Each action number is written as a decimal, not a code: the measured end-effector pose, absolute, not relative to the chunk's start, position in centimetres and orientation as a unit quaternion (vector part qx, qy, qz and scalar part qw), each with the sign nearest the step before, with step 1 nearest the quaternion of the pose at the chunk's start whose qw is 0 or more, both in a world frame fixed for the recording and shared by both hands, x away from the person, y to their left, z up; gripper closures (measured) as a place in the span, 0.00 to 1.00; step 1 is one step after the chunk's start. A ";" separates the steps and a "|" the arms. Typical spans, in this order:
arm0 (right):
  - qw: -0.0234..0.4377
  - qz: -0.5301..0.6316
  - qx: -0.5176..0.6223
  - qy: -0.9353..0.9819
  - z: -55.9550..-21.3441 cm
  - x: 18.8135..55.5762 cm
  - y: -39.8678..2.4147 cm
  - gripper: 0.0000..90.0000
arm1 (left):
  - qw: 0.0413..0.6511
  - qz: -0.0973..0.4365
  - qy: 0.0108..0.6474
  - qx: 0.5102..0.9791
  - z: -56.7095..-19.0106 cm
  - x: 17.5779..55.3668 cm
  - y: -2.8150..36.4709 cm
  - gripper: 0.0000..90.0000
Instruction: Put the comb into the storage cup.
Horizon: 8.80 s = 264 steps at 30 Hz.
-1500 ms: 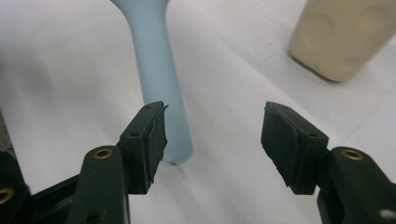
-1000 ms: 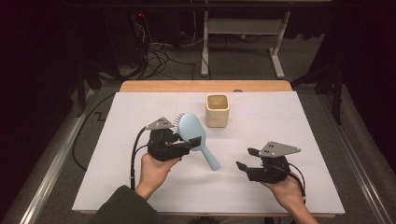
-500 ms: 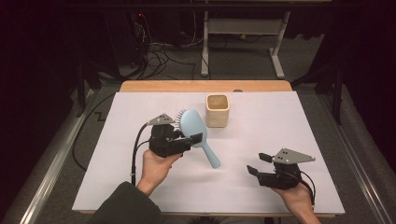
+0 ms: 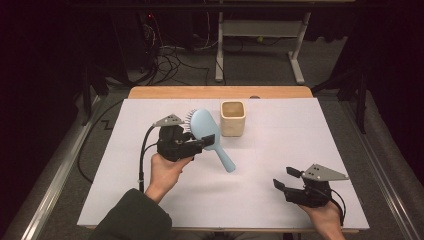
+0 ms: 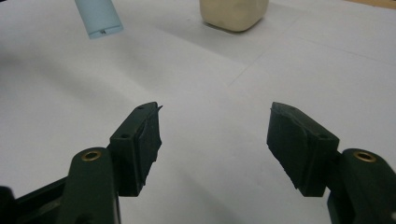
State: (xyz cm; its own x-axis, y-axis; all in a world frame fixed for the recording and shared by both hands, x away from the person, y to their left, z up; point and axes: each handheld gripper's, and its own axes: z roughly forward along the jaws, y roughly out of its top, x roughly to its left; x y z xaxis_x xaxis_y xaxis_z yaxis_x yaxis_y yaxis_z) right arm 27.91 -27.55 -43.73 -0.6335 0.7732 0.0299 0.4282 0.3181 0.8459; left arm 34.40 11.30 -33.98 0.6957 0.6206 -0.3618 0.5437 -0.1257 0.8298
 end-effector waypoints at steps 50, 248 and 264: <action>0.220 0.480 0.398 0.750 -46.3 26.3 -30.6 0.39 | 0.537 0.054 0.418 0.731 -31.5 38.7 11.6 0.60; 0.235 0.479 0.405 0.742 -46.5 26.7 -31.0 0.42 | 0.435 0.138 0.464 0.759 -35.1 48.3 6.0 0.38; 0.240 0.485 0.409 0.735 -46.4 26.6 -31.1 0.40 | 0.430 0.165 0.440 0.771 -34.2 47.4 6.9 0.28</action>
